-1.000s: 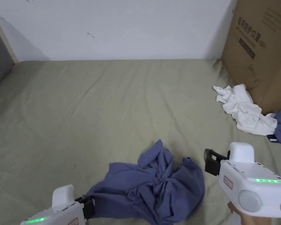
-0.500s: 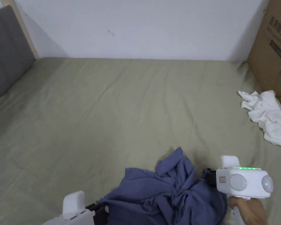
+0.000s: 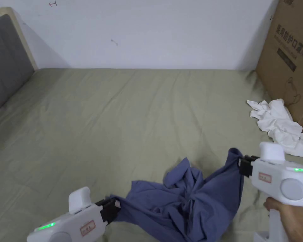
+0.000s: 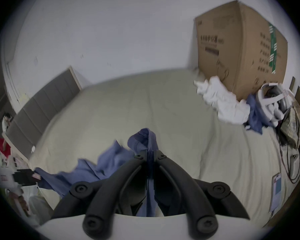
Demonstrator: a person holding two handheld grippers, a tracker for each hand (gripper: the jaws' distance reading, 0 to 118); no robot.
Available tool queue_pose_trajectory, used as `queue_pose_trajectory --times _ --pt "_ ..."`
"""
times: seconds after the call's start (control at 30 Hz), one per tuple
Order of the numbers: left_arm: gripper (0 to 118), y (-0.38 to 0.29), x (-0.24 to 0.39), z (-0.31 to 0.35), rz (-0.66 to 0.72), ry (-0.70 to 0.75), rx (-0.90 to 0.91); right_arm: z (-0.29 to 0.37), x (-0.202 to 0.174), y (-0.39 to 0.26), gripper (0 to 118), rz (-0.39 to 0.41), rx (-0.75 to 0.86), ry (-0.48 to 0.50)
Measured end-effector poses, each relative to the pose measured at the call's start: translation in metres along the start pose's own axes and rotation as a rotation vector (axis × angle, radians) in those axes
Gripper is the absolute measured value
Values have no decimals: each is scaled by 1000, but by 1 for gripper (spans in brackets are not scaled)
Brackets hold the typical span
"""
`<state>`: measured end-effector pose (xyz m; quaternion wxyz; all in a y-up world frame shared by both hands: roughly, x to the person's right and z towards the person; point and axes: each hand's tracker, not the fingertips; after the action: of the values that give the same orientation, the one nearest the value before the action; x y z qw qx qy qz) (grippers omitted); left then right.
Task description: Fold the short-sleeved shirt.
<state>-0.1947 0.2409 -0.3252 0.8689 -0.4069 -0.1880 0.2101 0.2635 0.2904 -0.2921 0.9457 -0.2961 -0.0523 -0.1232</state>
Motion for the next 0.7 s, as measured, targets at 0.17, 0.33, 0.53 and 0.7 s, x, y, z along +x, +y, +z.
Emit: queue_pose_trajectory --times 0.17,0.33,0.53,0.7 --pt "9 53 20 2 -35 -40 95 57 -4 54 8 -37 187 -4" --pt "9 133 40 12 -42 -60 233 86 2 112 8 -19 291 -61" --pt "9 228 67 21 -58 -56 335 89 9 173 8 -14 346 -102" --pt "9 302 98 28 -89 -61 410 85 8 213 8 -8 386 -121"
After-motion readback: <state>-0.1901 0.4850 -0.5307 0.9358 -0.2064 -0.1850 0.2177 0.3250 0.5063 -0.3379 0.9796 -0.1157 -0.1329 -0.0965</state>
